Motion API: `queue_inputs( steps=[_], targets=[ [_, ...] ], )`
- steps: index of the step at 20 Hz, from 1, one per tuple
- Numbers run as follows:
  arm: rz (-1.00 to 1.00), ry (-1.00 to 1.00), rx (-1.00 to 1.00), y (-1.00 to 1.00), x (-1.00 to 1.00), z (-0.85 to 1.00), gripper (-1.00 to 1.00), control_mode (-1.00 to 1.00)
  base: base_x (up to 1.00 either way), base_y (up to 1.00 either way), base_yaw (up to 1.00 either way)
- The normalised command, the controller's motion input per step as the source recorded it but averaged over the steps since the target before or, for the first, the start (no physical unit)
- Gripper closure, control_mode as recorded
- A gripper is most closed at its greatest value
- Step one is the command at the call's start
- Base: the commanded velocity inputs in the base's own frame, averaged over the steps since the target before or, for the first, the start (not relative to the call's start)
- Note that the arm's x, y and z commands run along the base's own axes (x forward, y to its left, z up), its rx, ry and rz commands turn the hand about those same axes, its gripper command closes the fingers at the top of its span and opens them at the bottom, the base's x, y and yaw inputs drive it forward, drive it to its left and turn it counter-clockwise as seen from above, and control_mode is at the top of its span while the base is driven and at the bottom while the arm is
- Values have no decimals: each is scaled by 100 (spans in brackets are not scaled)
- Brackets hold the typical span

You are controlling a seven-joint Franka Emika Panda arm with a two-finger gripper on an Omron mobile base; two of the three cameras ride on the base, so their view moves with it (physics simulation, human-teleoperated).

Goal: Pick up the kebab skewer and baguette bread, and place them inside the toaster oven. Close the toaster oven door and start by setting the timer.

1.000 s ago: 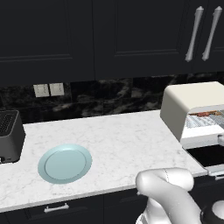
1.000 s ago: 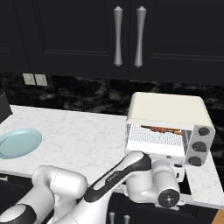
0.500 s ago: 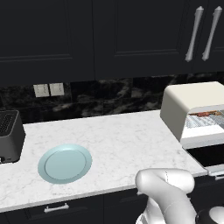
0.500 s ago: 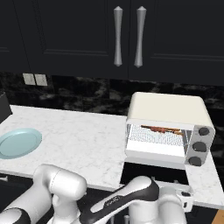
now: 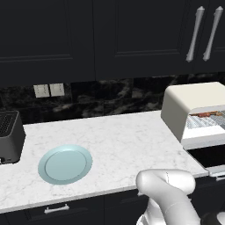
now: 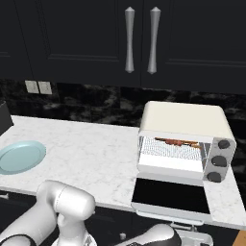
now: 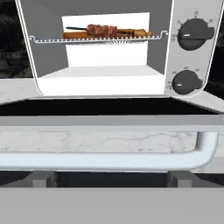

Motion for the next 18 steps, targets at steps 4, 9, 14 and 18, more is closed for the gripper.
queue_inputs(
  steps=[4, 9, 14, 18],
  targets=[
    [7, 0, 0, 29, 0, -57, -100, -100, 0, 0, 0],
    [7, -2, 0, 23, 6, -29, -100, -100, 0, 0, 0],
    [0, -8, 2, 1, 7, 0, -100, -100, 0, 0, 0],
    [0, -3, 1, 0, 14, 0, -100, -100, 0, 0, 0]
  ],
)
